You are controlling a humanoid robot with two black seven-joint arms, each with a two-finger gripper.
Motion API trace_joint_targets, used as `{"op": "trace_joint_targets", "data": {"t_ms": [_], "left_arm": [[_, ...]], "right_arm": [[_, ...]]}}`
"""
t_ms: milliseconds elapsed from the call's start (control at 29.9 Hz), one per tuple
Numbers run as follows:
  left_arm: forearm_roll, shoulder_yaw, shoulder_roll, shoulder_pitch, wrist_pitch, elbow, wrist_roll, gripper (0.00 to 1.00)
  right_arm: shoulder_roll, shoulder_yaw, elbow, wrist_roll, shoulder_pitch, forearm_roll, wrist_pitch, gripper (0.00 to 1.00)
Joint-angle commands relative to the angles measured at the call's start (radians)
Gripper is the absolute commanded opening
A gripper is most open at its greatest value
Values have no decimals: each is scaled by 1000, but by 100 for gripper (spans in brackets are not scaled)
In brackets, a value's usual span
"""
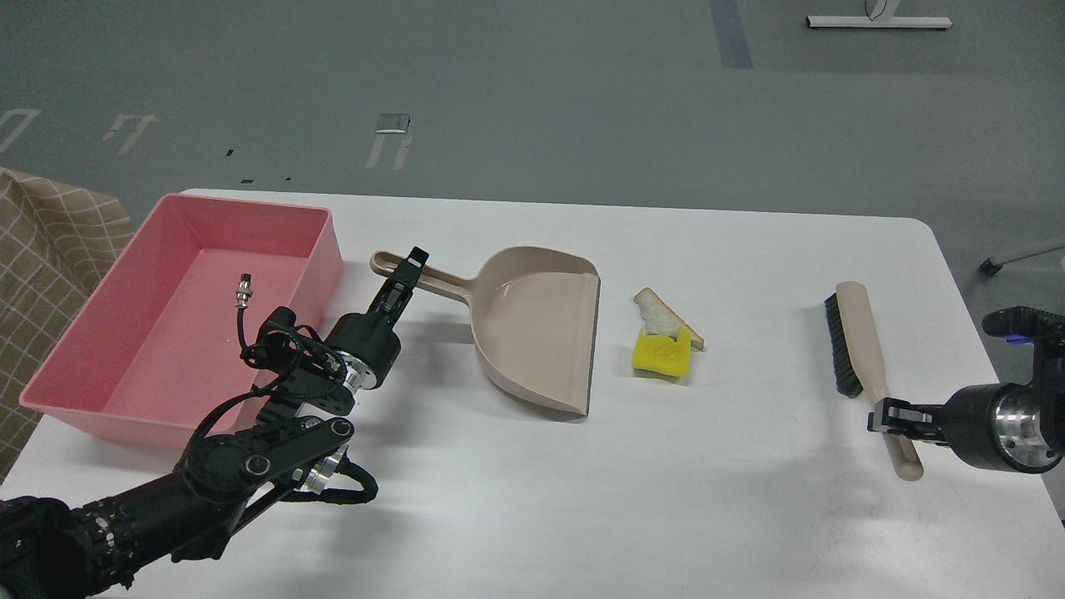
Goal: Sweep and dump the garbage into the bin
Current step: 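Grasp the brush handle with the right gripper and lift it, then move the brush toward the yellow garbage beside the dustpan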
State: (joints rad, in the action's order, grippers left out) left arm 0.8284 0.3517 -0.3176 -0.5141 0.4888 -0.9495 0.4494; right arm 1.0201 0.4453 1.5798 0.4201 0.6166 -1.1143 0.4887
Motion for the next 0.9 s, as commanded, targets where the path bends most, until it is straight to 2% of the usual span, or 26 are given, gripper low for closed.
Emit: {"op": "trace_joint_targets", "data": {"t_ms": [0, 201, 870], "left_arm": [[0, 0, 0, -1, 0, 0, -1, 0], [0, 0, -9, -1, 0, 0, -3, 0], [0, 0, -18, -3, 0, 0, -3, 0]], "right_arm": [[0, 1, -1, -3, 0, 1, 0, 0], [0, 13, 0, -18, 20, 1, 0, 0], [-48, 62, 26, -18, 91, 133, 0, 0]]}}
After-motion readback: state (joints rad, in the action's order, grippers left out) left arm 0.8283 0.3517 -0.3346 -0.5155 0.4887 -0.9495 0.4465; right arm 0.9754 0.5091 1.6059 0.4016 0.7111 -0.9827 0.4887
